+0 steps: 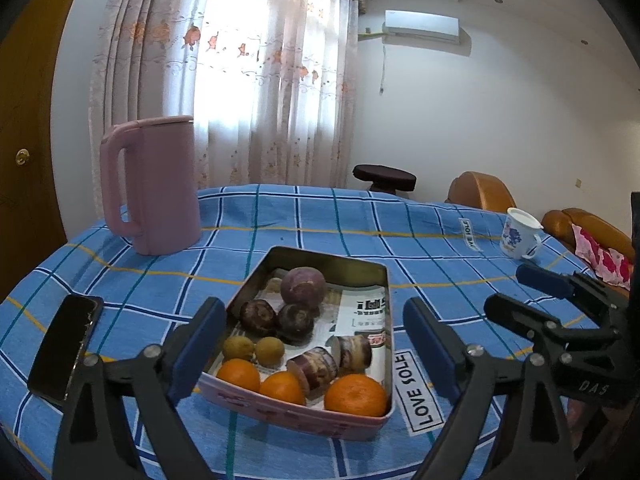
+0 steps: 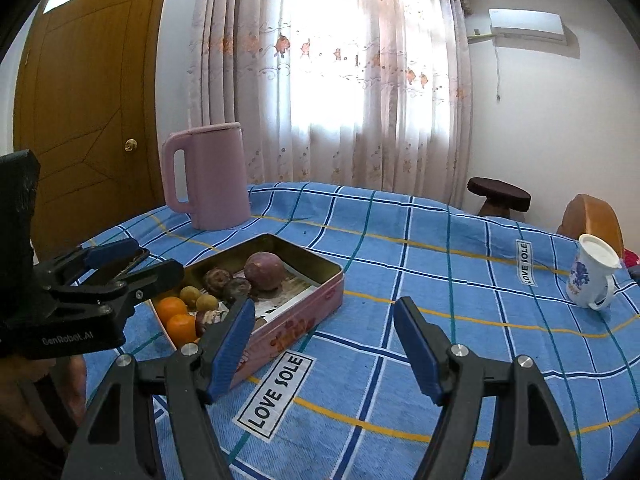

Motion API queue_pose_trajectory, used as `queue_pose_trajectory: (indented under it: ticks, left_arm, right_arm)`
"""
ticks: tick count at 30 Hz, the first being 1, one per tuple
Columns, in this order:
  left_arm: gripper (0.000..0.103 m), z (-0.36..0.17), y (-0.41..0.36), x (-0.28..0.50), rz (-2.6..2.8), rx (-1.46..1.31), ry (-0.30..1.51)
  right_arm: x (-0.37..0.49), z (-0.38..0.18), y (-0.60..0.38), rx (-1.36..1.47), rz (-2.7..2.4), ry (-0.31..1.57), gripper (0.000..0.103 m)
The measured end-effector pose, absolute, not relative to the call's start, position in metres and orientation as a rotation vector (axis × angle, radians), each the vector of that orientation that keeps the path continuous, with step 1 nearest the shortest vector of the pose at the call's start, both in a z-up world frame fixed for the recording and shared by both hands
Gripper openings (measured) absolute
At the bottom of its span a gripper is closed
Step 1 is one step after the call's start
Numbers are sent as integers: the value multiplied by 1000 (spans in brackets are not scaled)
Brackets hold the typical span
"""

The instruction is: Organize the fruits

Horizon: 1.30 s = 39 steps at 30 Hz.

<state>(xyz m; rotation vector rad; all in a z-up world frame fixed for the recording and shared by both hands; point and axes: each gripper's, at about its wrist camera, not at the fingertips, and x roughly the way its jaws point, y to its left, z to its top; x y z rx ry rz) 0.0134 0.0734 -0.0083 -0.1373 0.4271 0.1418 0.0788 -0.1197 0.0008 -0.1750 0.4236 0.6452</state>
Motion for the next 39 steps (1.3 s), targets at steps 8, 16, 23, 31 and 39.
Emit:
queue_pose_trajectory:
  ticks: [8, 16, 23, 31, 39]
  left_arm:
    - [98, -6, 63, 11, 129, -125, 420]
    - [98, -5, 54, 9, 109, -107, 427]
    - [100, -3, 53, 8, 113, -114, 427]
    - [103, -3, 52, 7, 111, -126, 430]
    - [103, 3, 49, 2, 99, -133, 402]
  right_arm:
    - [73, 9, -131, -163, 619, 405, 74]
    - [68, 13, -132, -165, 614, 390, 75]
    - [67, 8, -134, -160, 605, 396, 75]
    - [63, 10, -142, -151, 599, 383, 75]
    - [60, 12, -152, -142, 580, 367, 75]
